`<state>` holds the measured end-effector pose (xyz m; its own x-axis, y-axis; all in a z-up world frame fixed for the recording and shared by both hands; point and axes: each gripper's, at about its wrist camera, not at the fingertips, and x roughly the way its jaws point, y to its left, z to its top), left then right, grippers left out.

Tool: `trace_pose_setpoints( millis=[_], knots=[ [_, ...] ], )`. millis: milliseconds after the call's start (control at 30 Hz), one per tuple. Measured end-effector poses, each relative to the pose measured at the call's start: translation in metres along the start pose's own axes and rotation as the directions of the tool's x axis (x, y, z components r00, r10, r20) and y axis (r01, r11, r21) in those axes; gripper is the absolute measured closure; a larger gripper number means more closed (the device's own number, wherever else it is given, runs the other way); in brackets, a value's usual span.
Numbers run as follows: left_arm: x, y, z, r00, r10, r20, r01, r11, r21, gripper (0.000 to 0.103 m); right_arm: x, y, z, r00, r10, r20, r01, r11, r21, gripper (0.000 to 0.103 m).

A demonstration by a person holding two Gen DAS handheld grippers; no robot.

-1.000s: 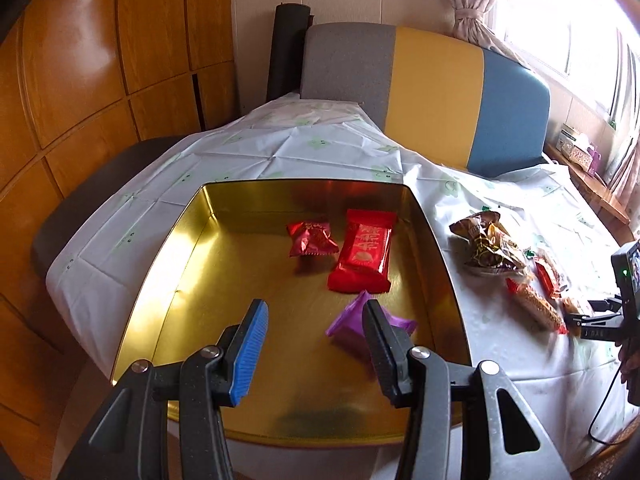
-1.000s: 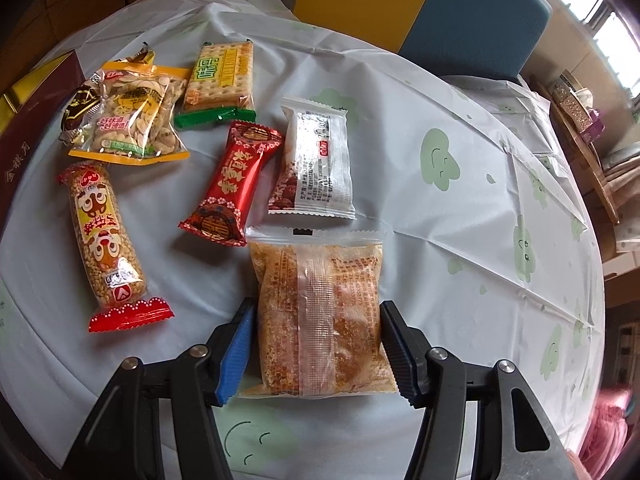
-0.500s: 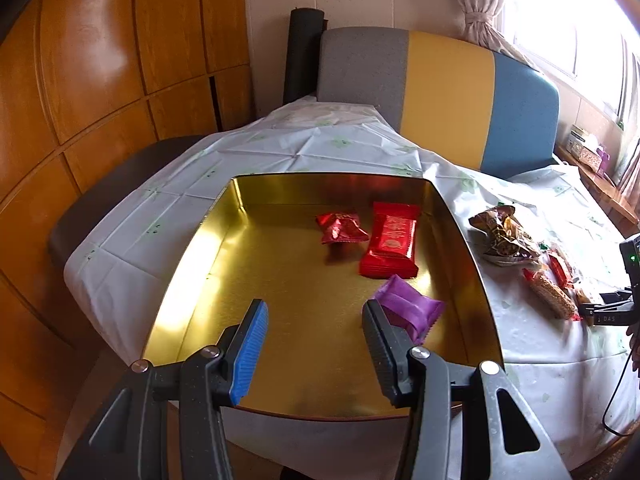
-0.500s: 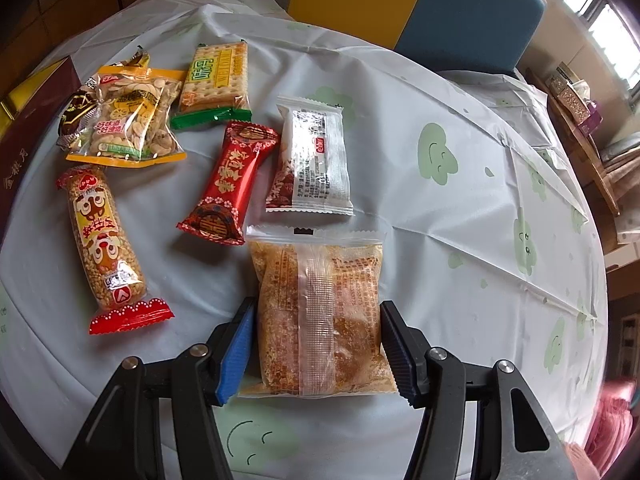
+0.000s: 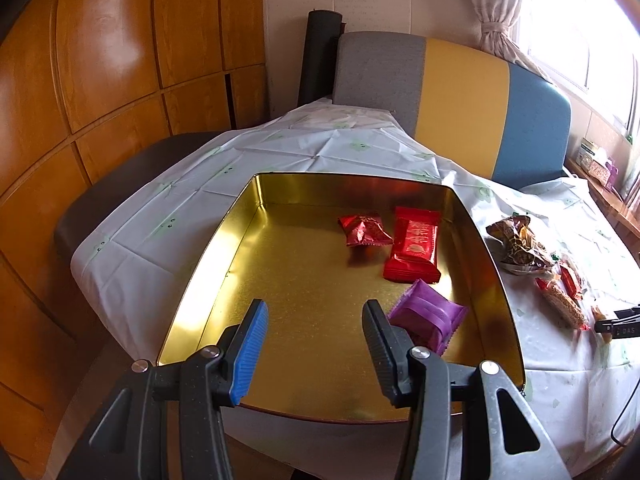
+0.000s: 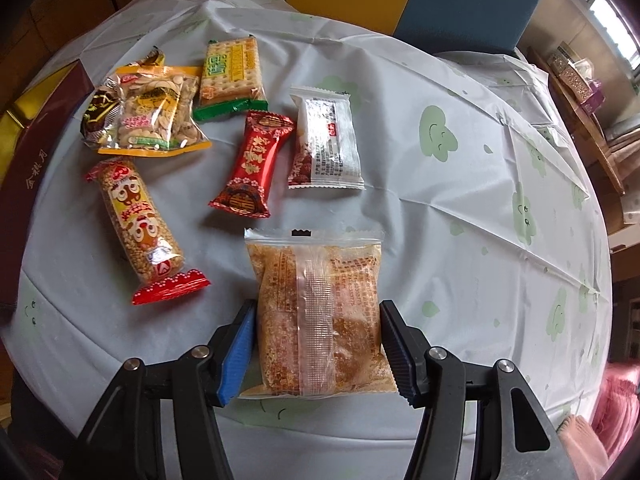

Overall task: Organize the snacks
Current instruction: 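Carry the clear crispy rice snack bag into the tray, open the right tool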

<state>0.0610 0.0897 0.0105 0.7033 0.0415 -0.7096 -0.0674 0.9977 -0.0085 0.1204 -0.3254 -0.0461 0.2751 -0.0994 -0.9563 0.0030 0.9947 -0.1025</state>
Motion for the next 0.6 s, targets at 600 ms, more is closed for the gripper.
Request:
trace_pose_setpoints(
  millis=[600],
  knots=[
    [0.002,0.010,0.000,1.000,0.002,-0.003,-0.002,1.000,-0.031,0.053,-0.074,0.105,0.010,0.961,0.206,0.185,-0.174,0.969,-0.173,0.043]
  ],
)
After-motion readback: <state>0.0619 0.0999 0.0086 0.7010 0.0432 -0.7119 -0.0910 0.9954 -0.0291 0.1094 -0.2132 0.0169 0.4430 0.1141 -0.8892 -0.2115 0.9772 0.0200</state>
